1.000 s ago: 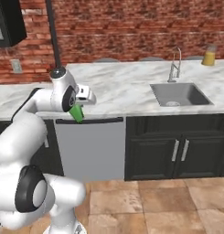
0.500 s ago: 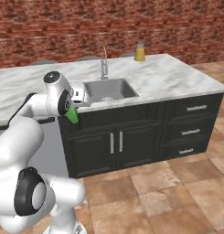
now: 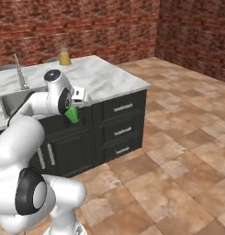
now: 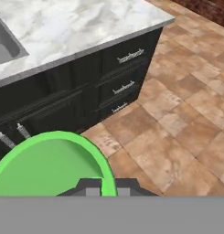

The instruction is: Place the pitcher and cup on the dining counter for serving.

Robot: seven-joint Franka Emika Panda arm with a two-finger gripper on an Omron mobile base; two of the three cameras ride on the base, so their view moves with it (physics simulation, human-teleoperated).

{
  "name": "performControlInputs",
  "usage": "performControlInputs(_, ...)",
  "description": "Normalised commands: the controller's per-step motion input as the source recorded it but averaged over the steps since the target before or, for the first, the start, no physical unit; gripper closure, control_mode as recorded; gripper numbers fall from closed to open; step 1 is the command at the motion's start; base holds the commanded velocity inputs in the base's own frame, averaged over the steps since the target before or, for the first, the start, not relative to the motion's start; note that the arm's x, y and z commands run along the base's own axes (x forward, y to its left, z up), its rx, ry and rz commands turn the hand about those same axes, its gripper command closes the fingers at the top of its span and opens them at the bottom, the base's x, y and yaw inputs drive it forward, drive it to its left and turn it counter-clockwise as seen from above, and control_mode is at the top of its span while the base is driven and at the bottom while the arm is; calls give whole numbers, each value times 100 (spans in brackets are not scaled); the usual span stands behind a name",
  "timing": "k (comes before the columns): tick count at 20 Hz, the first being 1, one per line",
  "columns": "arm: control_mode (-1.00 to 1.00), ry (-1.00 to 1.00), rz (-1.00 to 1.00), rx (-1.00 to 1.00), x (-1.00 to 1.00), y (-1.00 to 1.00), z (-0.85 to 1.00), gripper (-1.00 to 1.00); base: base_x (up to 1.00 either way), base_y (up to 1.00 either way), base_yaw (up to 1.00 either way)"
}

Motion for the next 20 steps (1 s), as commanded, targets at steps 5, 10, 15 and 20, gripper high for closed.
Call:
performControlInputs(5, 100, 0, 0, 0, 0, 0, 0, 100, 100, -44, -36)
performControlInputs(10, 100, 0, 0, 0, 0, 0, 0, 100, 100, -10, -24)
performControlInputs(15, 100, 0, 0, 0, 0, 0, 0, 100, 100, -6, -14)
performControlInputs(20, 100, 0, 0, 0, 0, 0, 0, 100, 100, -15, -6)
